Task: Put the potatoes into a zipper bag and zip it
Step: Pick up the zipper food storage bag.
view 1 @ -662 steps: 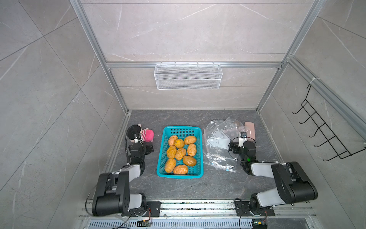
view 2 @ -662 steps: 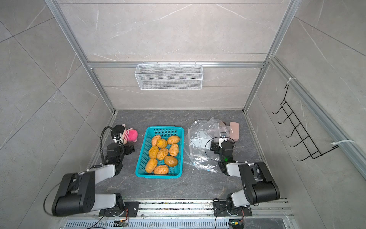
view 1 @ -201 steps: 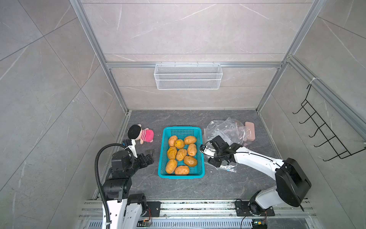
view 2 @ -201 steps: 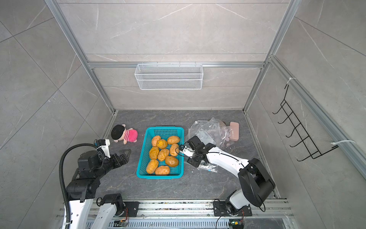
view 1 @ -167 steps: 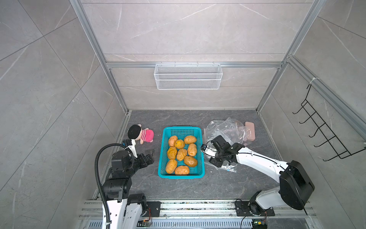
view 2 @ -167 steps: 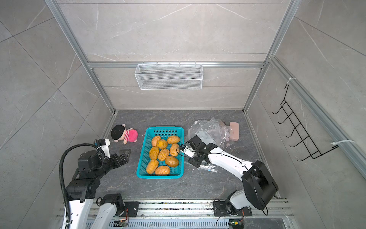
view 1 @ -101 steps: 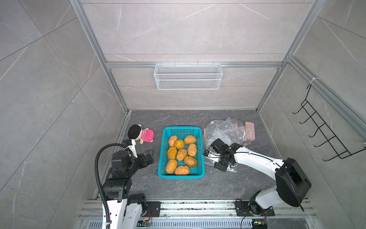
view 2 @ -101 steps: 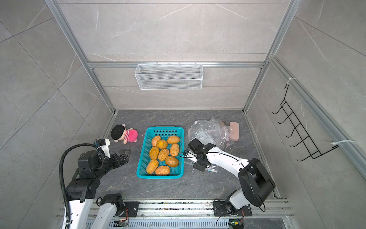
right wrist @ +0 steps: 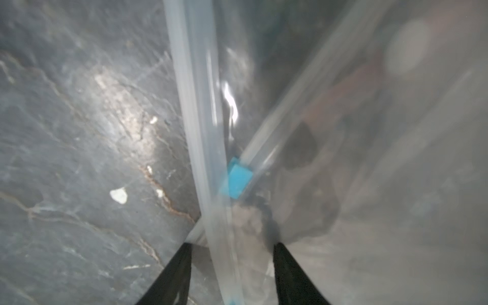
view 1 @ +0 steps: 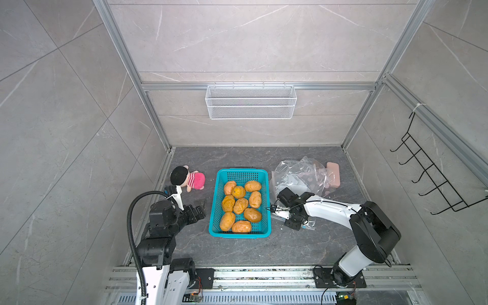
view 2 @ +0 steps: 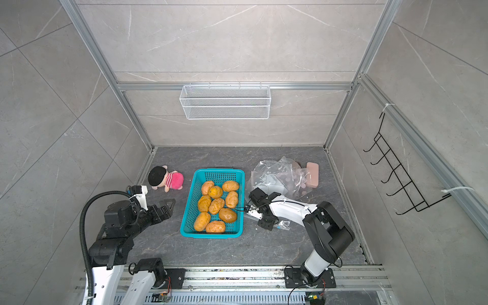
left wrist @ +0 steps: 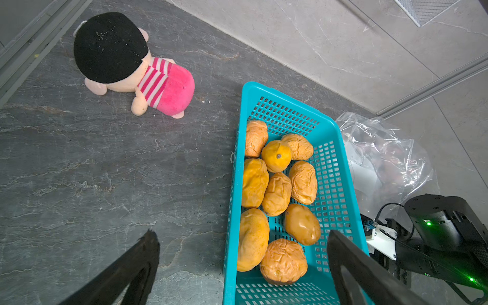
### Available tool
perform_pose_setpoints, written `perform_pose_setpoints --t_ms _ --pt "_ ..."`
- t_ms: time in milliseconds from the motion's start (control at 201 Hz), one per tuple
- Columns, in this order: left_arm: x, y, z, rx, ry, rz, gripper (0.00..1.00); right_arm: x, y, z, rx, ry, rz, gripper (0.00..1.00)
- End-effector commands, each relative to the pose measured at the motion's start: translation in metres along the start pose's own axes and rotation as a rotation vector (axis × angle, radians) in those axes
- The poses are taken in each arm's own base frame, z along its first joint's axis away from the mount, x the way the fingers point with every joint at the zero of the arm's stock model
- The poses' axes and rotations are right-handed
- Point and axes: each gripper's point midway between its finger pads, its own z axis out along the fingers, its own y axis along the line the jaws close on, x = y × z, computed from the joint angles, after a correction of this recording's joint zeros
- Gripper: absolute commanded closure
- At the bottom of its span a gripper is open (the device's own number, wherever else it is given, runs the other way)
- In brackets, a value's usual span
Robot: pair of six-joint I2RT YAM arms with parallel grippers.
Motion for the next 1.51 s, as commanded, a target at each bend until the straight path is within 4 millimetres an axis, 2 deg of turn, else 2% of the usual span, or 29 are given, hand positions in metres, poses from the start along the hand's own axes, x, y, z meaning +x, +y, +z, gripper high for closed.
perform_pose_setpoints --t_ms 0,199,299,438,567,702,1030,1195,1299,1379,1503 --pt "0.0 -0.001 0.0 0.002 -0.002 0.034 0.0 0.007 0.008 0.022 -0.022 0.047 -0.006 0.51" --pt "0.001 -0.002 0.0 0.002 -0.002 0.037 0.0 -0.002 -0.003 0.003 0.031 -0.018 0.018 0.6" --pt "0.002 -0.002 0.001 0.002 0.003 0.036 0.0 -0.01 -0.002 -0.006 0.022 -0.071 0.033 0.68" --pt "0.002 -0.002 0.001 0.002 0.006 0.038 0.0 -0.01 -0.001 -0.005 0.013 -0.069 0.035 0.84" --pt "0.002 -0.002 0.001 0.0 0.007 0.038 0.0 -0.009 -0.001 -0.003 0.007 -0.049 0.037 0.87" --pt "0.003 -0.002 0.001 -0.001 0.009 0.04 0.0 -0.011 -0.005 -0.005 0.016 -0.065 0.051 0.99" --pt "0.003 -0.002 0.001 -0.001 0.011 0.041 0.0 -0.021 -0.031 -0.027 0.053 -0.155 0.217 1.0" --pt "0.001 -0.003 0.0 0.004 0.005 0.046 0.0 -0.016 -0.07 -0.059 0.136 -0.263 0.424 1.0" --pt "0.0 -0.006 -0.001 0.017 0.003 0.045 0.0 -0.014 -0.085 -0.078 0.152 -0.344 0.537 1.0" --pt "-0.002 -0.01 -0.002 0.034 0.002 0.042 0.0 -0.008 -0.092 -0.084 0.156 -0.366 0.607 1.0" --pt "-0.003 -0.023 -0.003 0.1 0.015 0.047 0.0 0.002 -0.1 -0.079 0.169 -0.369 0.69 1.0"
